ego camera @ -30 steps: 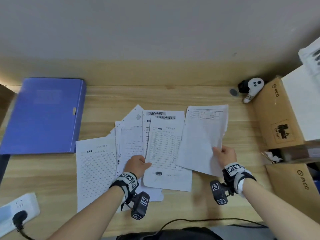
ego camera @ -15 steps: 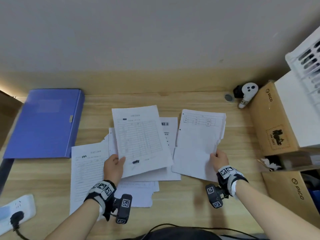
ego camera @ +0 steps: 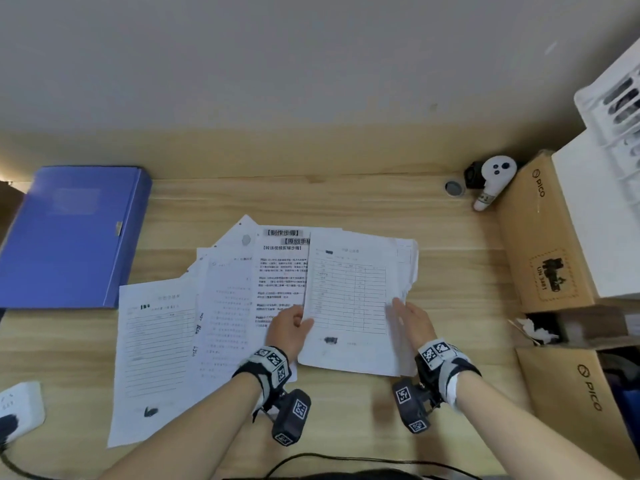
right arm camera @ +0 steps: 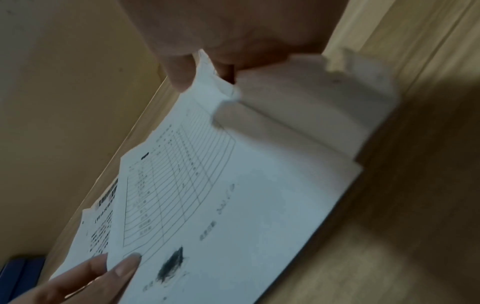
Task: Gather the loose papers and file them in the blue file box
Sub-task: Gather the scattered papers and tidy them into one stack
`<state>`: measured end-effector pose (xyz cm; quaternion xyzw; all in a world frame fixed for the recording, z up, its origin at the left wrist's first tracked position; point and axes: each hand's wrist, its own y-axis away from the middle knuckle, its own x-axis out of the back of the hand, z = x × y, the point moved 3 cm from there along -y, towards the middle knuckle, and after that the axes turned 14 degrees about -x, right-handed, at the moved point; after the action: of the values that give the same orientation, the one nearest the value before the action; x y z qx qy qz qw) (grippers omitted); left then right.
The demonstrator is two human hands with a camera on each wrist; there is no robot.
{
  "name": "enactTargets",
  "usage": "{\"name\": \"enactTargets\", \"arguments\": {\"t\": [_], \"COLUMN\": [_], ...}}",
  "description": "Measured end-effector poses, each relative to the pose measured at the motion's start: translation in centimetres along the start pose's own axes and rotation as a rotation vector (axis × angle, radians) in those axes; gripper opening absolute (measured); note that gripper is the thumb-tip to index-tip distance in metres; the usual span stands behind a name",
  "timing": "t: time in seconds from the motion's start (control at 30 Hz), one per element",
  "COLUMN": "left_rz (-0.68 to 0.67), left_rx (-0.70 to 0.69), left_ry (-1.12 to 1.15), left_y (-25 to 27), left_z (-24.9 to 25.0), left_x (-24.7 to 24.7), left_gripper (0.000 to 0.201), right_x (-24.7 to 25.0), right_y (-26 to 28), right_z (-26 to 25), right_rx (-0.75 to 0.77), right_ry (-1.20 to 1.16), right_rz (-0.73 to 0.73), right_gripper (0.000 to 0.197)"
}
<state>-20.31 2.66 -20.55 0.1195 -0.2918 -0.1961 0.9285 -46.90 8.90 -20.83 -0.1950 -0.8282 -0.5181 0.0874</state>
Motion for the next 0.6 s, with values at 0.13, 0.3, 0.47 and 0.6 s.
{"name": "enactTargets", "arguments": {"t": [0.13,0.3,0.47,0.6], "left_rz": [-0.005,0.146,0.088,0.133], "left_rx": [-0.012,0.087,0.290,0.406], "left_ry": [-0.051,0.198,0.631,0.638], "left_y": [0.0,0.6,1.8,3.1], "left_z": [0.3,1.2,-0.4,-3.8], "left_x": [0.0,2.4,4.6,6.8], "left_gripper": [0.035,0.032,0.038,0.049], "right_x": [-0.2,-1.4,-5.5,-9.7], "right_y": [0.5,2.8,4.0,4.8], "right_z": [-0.5,-3.0,-5.3,-6.0], "right_rx": [0.079,0.227,0.332,0.325], "right_ry": [0.135,-0.032,0.021,0.050], "right_rz": [0.097,0.045,-0.114,-0.202], "right_gripper": [0.018,0.024,0.023,0.023]}}
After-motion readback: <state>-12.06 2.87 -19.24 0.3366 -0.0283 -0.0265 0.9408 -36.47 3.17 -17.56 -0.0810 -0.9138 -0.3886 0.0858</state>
